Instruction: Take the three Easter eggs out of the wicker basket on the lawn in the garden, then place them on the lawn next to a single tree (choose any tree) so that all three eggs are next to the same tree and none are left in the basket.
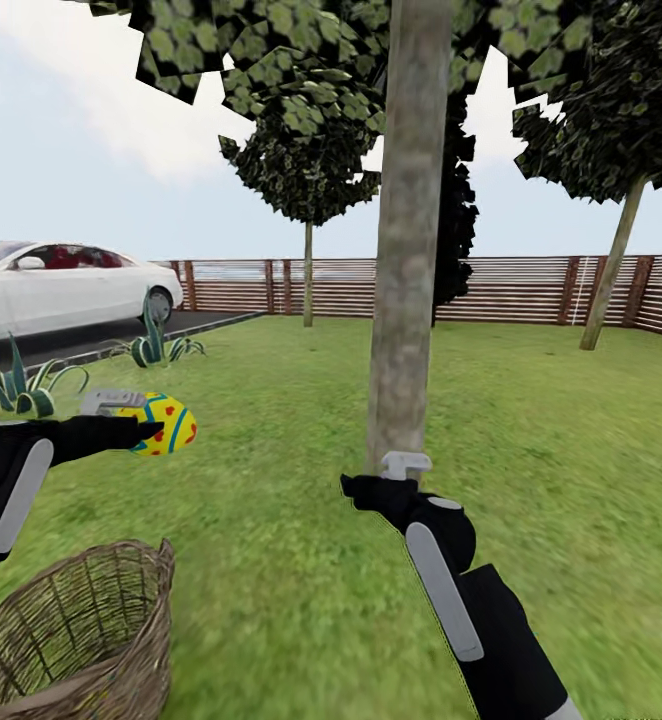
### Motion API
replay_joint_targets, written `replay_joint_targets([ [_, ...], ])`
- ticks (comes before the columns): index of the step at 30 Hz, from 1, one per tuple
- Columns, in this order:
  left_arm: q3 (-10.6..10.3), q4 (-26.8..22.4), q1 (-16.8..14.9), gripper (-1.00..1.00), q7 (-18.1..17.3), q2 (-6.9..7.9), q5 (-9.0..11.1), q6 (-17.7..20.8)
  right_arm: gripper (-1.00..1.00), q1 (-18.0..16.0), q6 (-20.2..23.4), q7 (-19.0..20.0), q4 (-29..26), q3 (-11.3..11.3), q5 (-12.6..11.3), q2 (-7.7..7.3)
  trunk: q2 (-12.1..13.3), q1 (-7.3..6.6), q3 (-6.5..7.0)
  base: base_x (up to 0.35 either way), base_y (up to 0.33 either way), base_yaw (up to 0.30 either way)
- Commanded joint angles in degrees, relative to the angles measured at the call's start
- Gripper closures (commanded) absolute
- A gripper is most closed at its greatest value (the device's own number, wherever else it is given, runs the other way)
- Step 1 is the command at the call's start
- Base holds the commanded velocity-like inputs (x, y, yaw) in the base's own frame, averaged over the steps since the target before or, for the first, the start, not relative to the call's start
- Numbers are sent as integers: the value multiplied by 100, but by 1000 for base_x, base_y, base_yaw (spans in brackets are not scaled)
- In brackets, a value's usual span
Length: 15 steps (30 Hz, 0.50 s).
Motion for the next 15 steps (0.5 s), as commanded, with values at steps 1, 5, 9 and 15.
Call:
replay_joint_targets([
  [1,5,-1,-3,100,28,0,-24,26,-100,-4,25,-60,-5,-52,-62,0,-1,-3,22,0,0,-237],
  [5,-1,17,-3,100,293,-7,-32,26,-100,-6,63,-60,-2,-452,-150,-1,160,-91,114,0,0,-240],
  [9,-3,29,-3,100,343,-13,-35,26,-100,-7,90,-72,22,-574,-670,-13,320,-179,203,0,0,-245],
  [15,-2,32,-3,100,356,-70,-43,26,-100,-7,95,-72,35,-899,-820,-15,561,-311,333,0,0,-255],
])
